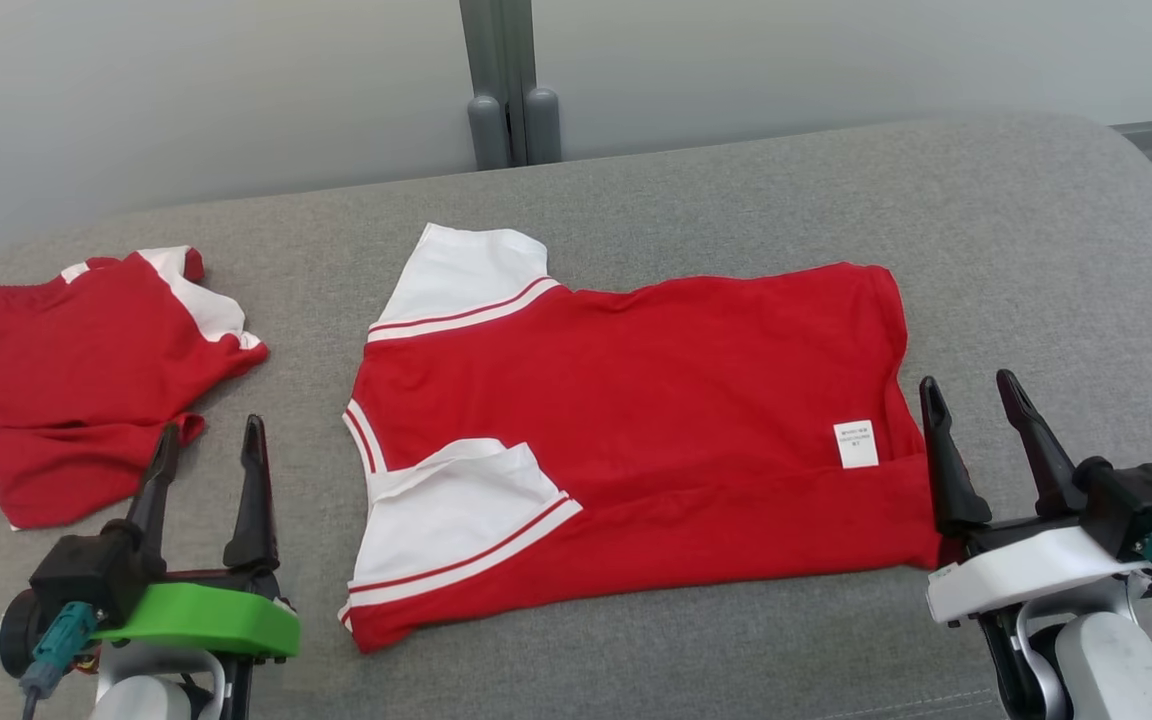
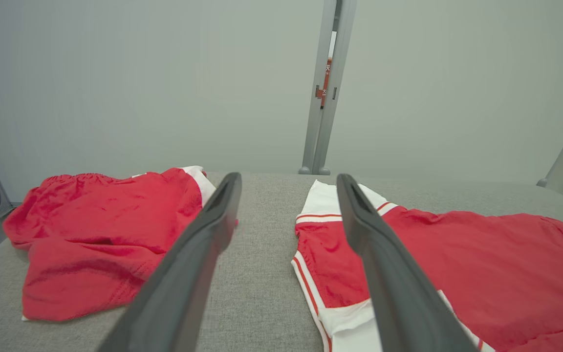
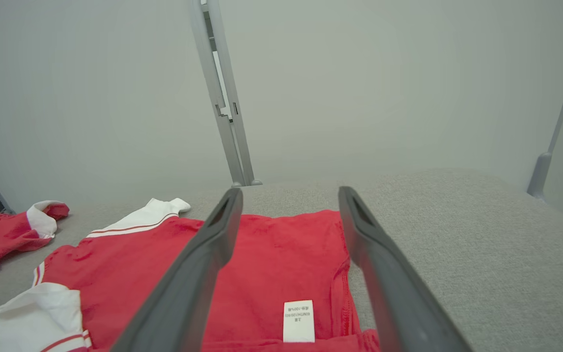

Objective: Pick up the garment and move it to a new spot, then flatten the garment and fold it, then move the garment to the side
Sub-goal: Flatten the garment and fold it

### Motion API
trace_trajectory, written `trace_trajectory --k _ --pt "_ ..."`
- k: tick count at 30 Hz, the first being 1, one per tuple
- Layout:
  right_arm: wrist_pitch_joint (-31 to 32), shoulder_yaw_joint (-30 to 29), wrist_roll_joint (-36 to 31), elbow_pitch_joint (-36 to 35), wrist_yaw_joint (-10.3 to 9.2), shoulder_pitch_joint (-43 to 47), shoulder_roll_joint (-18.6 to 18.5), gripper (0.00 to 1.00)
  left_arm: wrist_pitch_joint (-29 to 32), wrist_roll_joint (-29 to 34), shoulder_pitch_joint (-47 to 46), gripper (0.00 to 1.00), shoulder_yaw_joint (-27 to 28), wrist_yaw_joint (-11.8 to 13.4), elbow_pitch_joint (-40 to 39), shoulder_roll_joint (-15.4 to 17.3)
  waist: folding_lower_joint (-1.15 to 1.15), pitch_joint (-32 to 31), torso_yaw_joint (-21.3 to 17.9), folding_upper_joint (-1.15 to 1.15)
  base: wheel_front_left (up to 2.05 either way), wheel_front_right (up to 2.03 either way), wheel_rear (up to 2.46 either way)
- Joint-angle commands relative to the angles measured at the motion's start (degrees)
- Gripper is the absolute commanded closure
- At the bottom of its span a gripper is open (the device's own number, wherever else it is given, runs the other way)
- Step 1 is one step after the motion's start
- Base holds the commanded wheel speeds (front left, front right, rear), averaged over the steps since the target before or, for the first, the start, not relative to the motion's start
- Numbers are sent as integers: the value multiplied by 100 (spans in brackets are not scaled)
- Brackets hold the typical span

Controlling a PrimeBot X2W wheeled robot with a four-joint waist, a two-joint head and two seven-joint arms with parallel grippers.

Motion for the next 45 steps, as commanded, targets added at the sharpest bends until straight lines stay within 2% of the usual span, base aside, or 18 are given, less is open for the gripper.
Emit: trace_trajectory --k 1,12,26,45 --pt "-31 -31 -97 -96 -8 117 19 0 -3 53 43 0 86 -39 -33 39 0 -15 2 0 0 0 0" --pt "-33 -115 -378 -615 -8 599 92 0 -3 285 520 0 577 -213 -193 -57 0 -96 43 0 0 0 0" --pt "-34 29 -377 -401 -8 759 129 0 -3 517 662 0 721 -395 74 -309 0 -211 73 0 0 0 0" --pt "-35 84 -379 -293 -8 763 126 0 -2 670 678 0 895 -505 159 -425 0 -226 95 0 0 0 0"
